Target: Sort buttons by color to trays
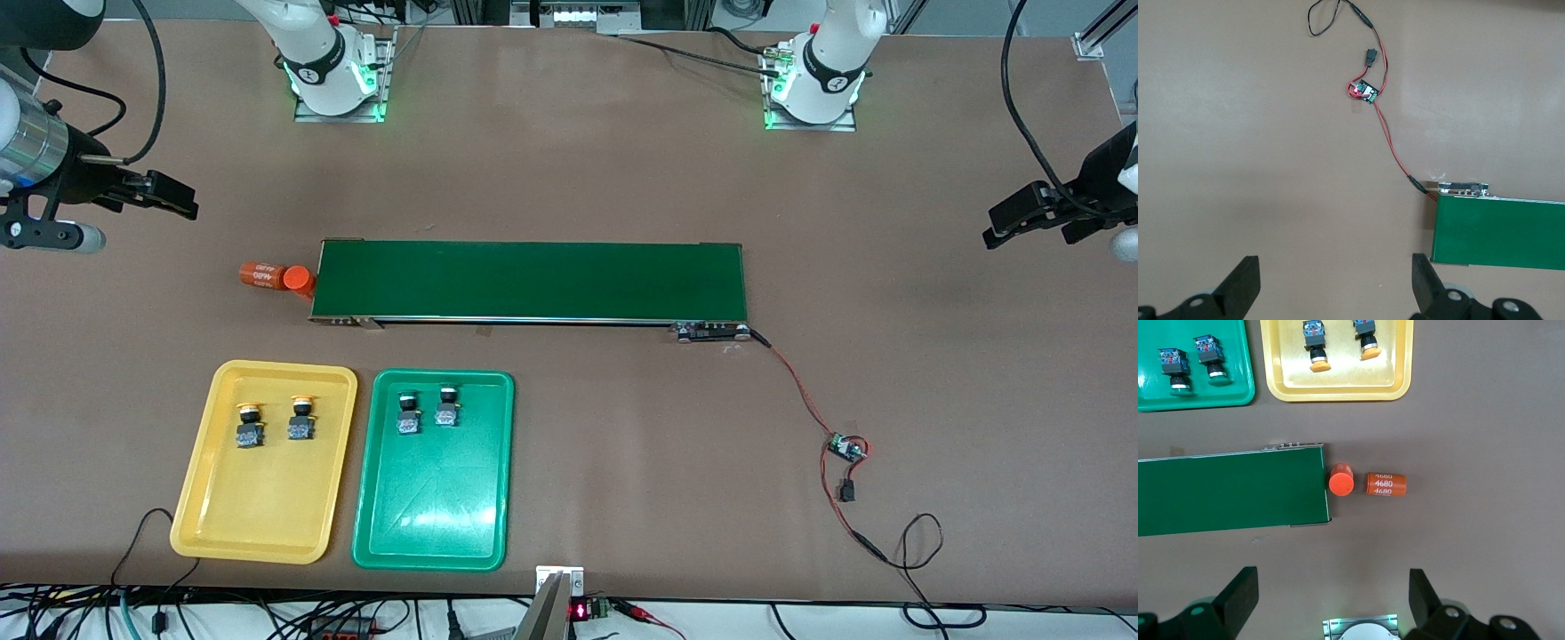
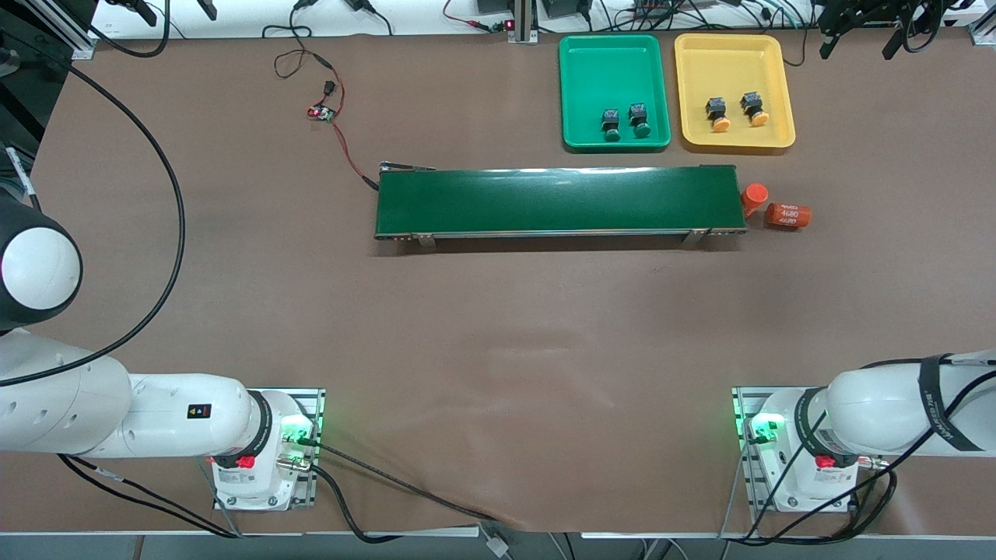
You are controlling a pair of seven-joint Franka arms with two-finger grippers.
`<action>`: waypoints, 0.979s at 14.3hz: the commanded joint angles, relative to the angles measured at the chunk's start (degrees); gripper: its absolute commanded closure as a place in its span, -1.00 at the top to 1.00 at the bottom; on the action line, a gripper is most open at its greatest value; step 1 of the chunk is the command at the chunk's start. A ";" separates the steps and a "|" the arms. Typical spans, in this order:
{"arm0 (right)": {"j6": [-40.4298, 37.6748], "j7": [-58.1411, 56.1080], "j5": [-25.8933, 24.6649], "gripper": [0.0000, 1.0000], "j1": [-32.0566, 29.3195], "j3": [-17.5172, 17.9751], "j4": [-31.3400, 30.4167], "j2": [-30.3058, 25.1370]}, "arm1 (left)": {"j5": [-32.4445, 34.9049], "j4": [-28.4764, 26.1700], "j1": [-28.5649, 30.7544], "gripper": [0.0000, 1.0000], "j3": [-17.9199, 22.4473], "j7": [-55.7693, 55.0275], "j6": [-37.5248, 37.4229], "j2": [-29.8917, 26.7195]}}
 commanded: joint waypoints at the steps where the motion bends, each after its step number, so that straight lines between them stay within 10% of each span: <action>1: 0.19 -2.59 0.80 1.00 -0.54 0.00 -1.29 -1.44 | -0.70 -0.91 0.51 1.00 -0.01 -0.35 0.76 -0.76; 14: 0.19 -4.10 0.54 1.00 -1.60 0.00 -1.47 -1.18 | -0.44 -0.73 0.51 1.00 -0.01 2.01 0.14 -0.15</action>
